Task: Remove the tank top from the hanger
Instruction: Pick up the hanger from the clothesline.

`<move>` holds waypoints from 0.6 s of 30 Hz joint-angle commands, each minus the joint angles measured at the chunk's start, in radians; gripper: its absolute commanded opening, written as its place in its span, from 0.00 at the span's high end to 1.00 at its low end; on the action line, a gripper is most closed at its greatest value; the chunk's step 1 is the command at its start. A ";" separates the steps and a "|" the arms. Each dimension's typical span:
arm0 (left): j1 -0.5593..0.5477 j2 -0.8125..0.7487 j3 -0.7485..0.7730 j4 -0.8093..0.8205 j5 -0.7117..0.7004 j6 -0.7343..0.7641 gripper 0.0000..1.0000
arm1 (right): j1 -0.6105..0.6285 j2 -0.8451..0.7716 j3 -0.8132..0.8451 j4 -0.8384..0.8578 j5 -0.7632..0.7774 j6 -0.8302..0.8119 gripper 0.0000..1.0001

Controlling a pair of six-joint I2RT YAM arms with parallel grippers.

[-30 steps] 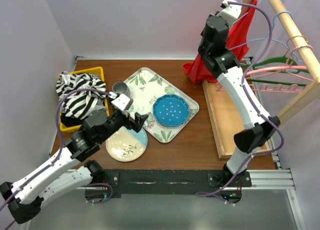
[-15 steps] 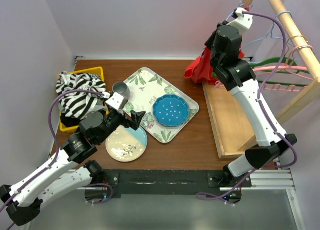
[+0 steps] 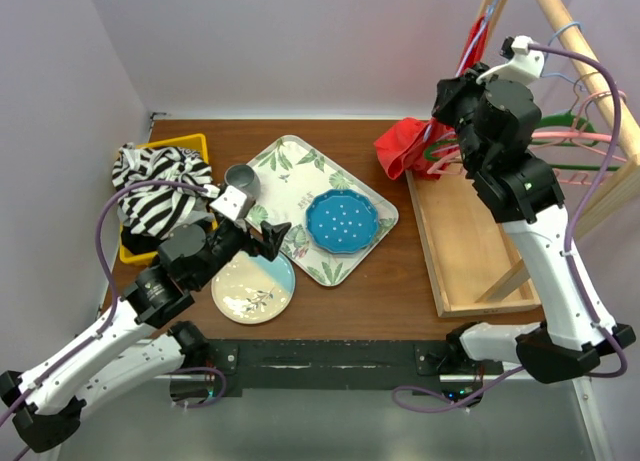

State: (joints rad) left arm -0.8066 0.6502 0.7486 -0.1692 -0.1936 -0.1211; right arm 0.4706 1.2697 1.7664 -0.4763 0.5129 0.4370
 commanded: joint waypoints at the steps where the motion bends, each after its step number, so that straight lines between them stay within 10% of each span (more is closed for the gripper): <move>1: -0.002 -0.024 -0.006 0.053 -0.009 -0.009 0.00 | 0.005 -0.015 0.002 0.126 -0.242 -0.038 1.00; 18: -0.002 0.143 0.152 0.171 -0.067 -0.060 0.00 | 0.003 -0.135 -0.223 0.254 -0.875 -0.141 1.00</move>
State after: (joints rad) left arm -0.8066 0.7425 0.7853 -0.0753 -0.1650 -0.1726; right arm 0.4706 1.2209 1.5284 -0.3149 -0.2062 0.3389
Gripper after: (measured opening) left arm 0.996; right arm 0.053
